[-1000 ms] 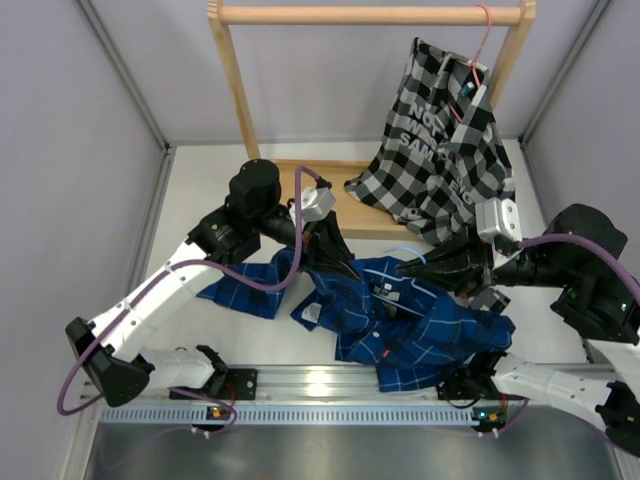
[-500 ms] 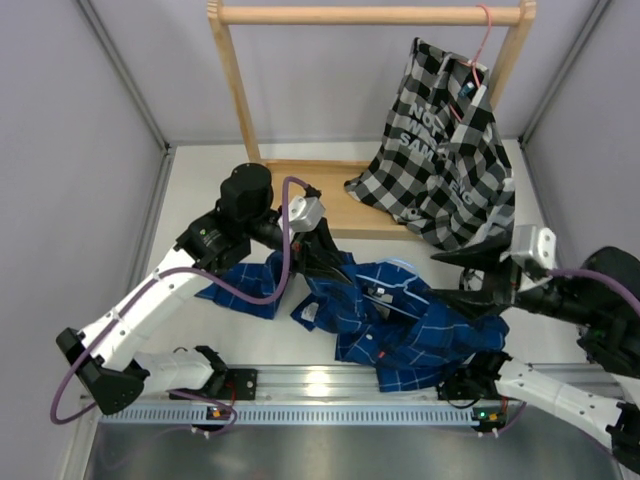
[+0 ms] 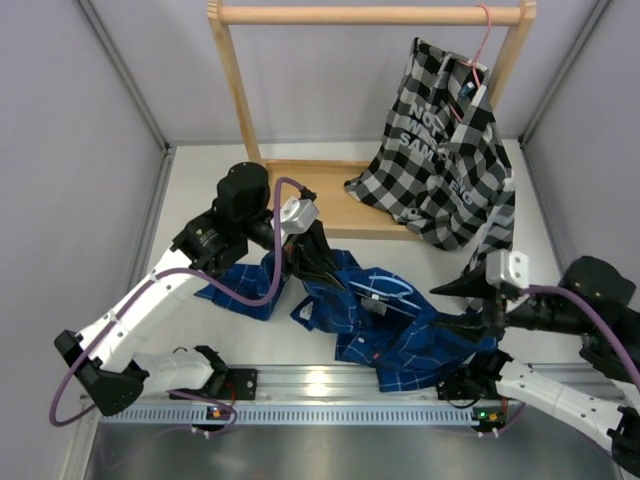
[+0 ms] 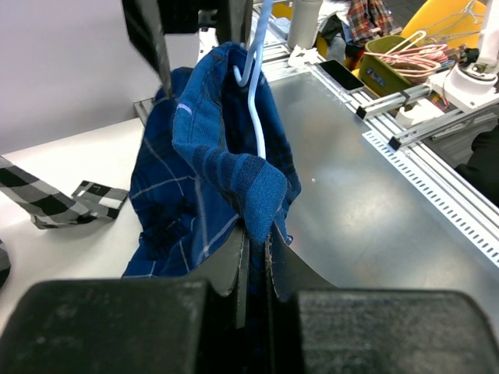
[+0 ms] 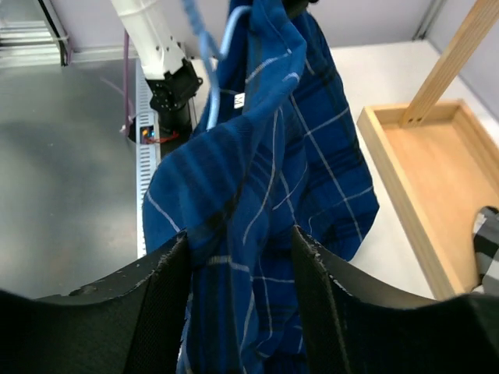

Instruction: Place the shirt on the hanger

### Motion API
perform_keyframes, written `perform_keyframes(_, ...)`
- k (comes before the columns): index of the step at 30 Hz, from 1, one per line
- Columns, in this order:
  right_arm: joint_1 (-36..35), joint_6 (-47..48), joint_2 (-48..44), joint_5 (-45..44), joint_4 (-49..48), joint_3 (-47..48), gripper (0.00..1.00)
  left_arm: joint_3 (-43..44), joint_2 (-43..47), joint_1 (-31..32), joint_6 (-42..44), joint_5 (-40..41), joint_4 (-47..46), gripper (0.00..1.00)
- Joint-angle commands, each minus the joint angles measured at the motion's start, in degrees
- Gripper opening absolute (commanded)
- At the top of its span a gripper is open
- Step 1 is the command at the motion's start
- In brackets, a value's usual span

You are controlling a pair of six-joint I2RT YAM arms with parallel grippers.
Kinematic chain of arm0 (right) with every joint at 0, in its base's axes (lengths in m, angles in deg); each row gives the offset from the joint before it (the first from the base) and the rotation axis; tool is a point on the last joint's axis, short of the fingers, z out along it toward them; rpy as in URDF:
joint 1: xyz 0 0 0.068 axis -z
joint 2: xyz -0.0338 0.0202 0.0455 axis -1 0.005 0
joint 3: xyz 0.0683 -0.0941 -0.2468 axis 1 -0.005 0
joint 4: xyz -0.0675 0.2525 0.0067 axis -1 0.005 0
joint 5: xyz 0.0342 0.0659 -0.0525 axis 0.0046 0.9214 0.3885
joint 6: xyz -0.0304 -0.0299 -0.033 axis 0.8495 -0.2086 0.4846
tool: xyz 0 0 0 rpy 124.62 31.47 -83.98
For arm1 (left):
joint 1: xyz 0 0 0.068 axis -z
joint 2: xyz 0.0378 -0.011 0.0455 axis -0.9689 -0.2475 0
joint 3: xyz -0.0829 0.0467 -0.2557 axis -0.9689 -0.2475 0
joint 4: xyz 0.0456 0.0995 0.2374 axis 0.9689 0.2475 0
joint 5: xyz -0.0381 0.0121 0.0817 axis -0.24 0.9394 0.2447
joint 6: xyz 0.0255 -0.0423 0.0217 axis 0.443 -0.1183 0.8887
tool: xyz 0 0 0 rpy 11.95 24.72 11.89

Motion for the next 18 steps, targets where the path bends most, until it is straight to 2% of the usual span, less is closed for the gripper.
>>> perform_keyframes(1, -0.3, 1.1, 4.8, -1.9, -0.5, -0.3, 0.49, 3.0, 1.2, -0.2, 0.3, -5.8, -1.7, 0.0)
perform_keyframes(8, -0.3, 0.3, 7.8, 0.9, -5.2, -1.9, 0.46, 1.9, 2.4, -0.2, 0.2, -0.4, -1.8, 0.0)
perform_keyframes(9, -0.3, 0.3, 7.5, 0.7, -5.4, -2.1, 0.42, 1.8, 2.4, -0.2, 0.2, -0.2, -1.7, 0.0)
perform_keyframes(10, -0.3, 0.4, 7.2, 0.5, -5.5, -2.1, 0.32, 1.8, 2.4, -0.2, 0.1, 0.6, -1.7, 0.0)
perform_keyframes(13, -0.3, 0.4, 5.3, -0.1, -5.4, -2.3, 0.1, 1.9, 2.8, -0.7, -0.2, 3.0, -1.7, 0.0)
perform_keyframes(15, -0.3, 0.4, 4.6, -1.2, -5.2, -2.1, 0.02, 2.0, 2.8, -0.8, -0.2, 4.0, -1.6, 0.0)
perform_keyframes(18, -0.3, 0.3, 2.8, -4.2, -5.4, -1.5, 0.0, 2.3, 2.7, -0.8, -0.9, 8.3, -1.5, 0.0)
